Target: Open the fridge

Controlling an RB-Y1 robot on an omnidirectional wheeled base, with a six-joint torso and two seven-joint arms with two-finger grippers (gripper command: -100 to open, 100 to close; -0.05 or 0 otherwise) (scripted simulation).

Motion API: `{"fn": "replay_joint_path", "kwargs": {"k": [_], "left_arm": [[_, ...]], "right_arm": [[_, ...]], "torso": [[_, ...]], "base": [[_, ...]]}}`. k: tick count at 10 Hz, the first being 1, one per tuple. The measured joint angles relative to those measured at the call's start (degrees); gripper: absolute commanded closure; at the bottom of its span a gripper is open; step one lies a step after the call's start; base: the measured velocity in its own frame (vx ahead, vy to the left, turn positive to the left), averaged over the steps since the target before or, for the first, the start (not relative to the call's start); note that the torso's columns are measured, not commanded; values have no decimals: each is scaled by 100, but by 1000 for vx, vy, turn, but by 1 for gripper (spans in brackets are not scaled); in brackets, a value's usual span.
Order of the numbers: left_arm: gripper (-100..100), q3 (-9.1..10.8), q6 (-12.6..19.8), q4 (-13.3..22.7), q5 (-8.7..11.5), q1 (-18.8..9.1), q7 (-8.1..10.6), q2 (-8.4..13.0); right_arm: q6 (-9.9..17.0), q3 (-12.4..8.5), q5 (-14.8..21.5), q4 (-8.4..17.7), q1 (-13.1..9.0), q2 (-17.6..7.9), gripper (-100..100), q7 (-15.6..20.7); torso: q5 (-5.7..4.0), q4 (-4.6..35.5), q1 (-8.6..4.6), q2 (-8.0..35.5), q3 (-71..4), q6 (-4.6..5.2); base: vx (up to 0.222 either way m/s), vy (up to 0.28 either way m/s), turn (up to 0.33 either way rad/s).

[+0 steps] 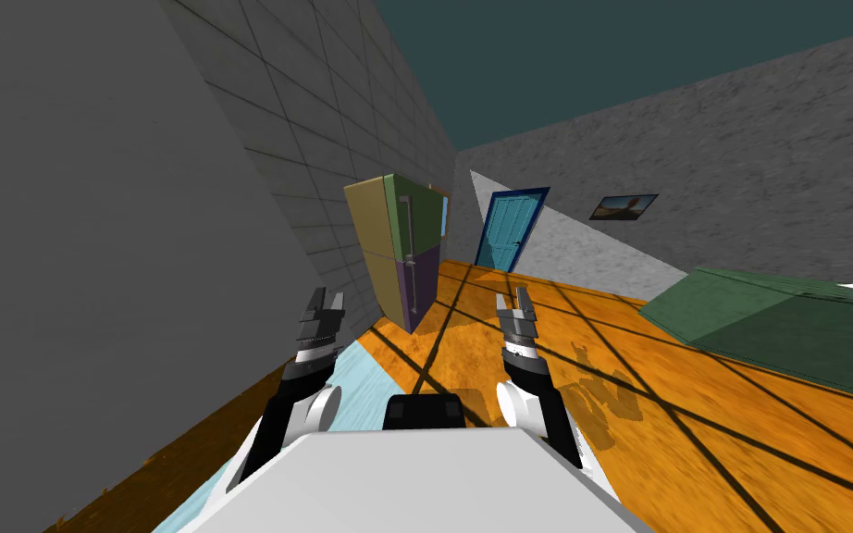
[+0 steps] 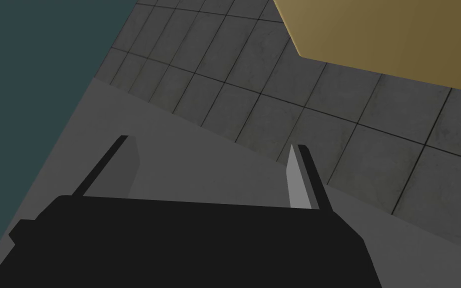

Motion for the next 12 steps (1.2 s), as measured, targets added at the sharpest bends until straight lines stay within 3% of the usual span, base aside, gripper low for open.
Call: {"fn": "replay_joint_path", "kwargs": {"k": [2,9,10,12], "left_arm": [[0,0,0,0,0,0,0,0],[0,0,-1,-2,0,0,0,0],[-100,0,-1,-2,0,0,0,0],[-100,22,127,-25,6,-9,34,280]], "right_arm": [[0,0,0,0,0,0,0,0],[-1,0,0,-2,0,0,0,0],[-1,0,0,-2,0,0,0,0],[0,0,0,1,1,0,0,0]], "torso": [[0,600,0,597,-1200,0],[0,3537,0,3539,-7073,0],[0,3960,0,3962,-7919,0],[0,4202,0,4196,-8433,0]], "base": [[0,0,0],[0,0,0],[30,2,-50],[55,-4,-55]]}}
